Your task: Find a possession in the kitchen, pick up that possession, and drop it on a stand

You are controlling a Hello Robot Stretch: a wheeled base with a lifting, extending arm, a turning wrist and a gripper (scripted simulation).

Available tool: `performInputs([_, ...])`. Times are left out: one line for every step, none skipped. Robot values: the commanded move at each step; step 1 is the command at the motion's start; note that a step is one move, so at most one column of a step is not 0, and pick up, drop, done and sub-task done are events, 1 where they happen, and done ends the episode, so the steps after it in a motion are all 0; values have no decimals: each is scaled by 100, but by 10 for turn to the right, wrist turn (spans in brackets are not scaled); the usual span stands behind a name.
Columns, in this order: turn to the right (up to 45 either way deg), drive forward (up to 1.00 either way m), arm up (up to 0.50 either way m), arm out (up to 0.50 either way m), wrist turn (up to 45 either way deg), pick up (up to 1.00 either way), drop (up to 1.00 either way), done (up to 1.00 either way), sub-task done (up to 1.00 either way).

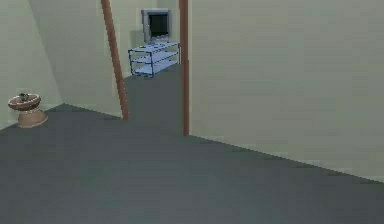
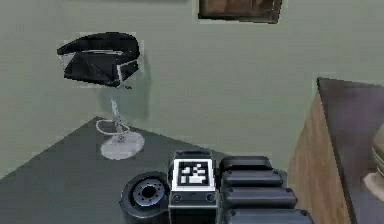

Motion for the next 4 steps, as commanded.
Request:
performInputs([-120, 0, 0, 0, 0, 0, 0, 0, 0])
performInputs([0, 100, 0, 0, 0, 0, 0, 0, 0])
performInputs([-30, 0, 0, 0, 0, 0, 0, 0, 0])
performInputs([0, 100, 0, 0, 0, 0, 0, 0, 0])
